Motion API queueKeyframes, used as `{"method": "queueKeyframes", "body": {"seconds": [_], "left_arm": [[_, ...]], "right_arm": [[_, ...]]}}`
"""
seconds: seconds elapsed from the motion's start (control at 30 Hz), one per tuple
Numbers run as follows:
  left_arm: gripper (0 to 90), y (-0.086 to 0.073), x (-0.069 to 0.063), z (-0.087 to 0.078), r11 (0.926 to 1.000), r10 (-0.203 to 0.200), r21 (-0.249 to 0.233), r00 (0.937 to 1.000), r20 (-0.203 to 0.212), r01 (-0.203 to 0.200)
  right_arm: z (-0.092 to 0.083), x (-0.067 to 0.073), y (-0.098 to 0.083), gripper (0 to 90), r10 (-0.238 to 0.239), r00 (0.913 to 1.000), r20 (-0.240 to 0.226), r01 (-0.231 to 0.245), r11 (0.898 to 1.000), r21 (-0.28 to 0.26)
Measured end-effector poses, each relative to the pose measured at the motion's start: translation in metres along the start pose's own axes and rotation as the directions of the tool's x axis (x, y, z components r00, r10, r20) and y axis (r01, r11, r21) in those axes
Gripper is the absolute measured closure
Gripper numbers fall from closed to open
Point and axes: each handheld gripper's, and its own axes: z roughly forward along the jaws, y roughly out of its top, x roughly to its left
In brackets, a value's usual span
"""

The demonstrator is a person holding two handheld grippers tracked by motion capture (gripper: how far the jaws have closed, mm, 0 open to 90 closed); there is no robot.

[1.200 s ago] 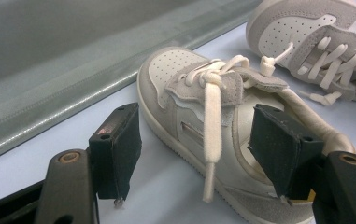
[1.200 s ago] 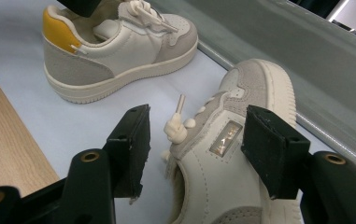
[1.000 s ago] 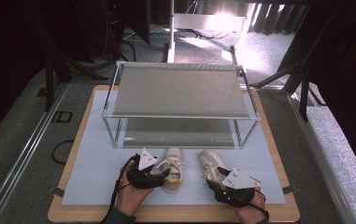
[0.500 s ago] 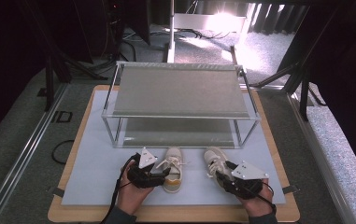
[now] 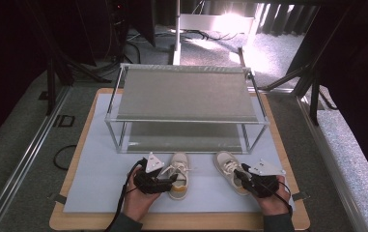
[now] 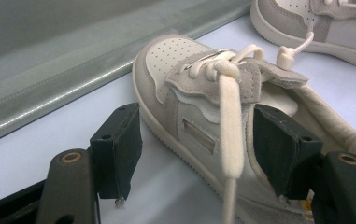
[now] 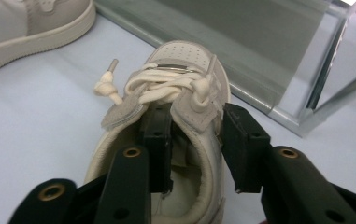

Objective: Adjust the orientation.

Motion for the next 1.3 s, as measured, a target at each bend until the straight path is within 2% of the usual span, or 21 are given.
{"method": "queueKeyframes", "body": {"seconds": [0.1,0.2,0.27,0.37,0.47,0.63,0.77,1.0,1.03,1.3], "left_arm": [[34.6,-0.001,0.001,0.003,1.0000,-0.008,0.003,0.9999,0.012,0.008],[35.9,-0.001,0.001,0.004,0.9999,-0.011,0.001,0.9996,0.025,0.011],[37.5,-0.002,0.002,0.004,0.9998,-0.016,-0.006,0.9992,0.035,0.017],[38.4,-0.003,0.003,0.005,0.9994,-0.032,-0.012,0.9985,0.045,0.033],[39.3,-0.003,0.003,0.004,0.9995,-0.029,-0.011,0.9984,0.050,0.029],[41.3,-0.003,0.004,0.005,0.9995,-0.030,-0.008,0.9970,0.071,0.031],[43.6,-0.002,0.003,0.005,0.9997,-0.022,0.000,0.9967,0.078,0.022],[46.1,-0.002,0.004,0.007,0.9998,-0.022,0.001,0.9951,0.096,0.022],[46.4,-0.002,0.004,0.008,0.9997,-0.023,0.001,0.9950,0.097,0.023],[47.1,-0.002,0.005,0.008,0.9998,-0.019,0.002,0.9950,0.098,0.019]], "right_arm": [[0.001,-0.004,-0.004,67.2,0.055,0.9985,-0.005,-0.055,0.998,-0.018],[0.001,-0.001,-0.004,68.2,0.080,0.9968,0.007,-0.080,0.996,-0.026],[0.002,0.002,-0.003,68.7,0.092,0.9957,-0.004,-0.092,0.995,-0.028],[0.007,0.011,0.001,69.0,0.085,0.9964,-0.006,-0.085,0.996,-0.038],[0.014,0.022,0.009,69.1,0.079,0.9966,-0.023,-0.080,0.996,-0.031],[0.024,0.038,0.019,69.1,0.085,0.9964,-0.005,-0.085,0.996,-0.032],[0.031,0.047,0.025,69.0,0.090,0.9958,-0.017,-0.090,0.996,-0.027],[0.036,0.059,0.032,68.6,0.079,0.9954,-0.053,-0.080,0.997,-0.015],[0.036,0.060,0.033,68.5,0.079,0.9957,-0.048,-0.080,0.997,-0.012],[0.033,0.062,0.033,66.6,0.092,0.9927,-0.079,-0.093,0.996,-0.011]]}}
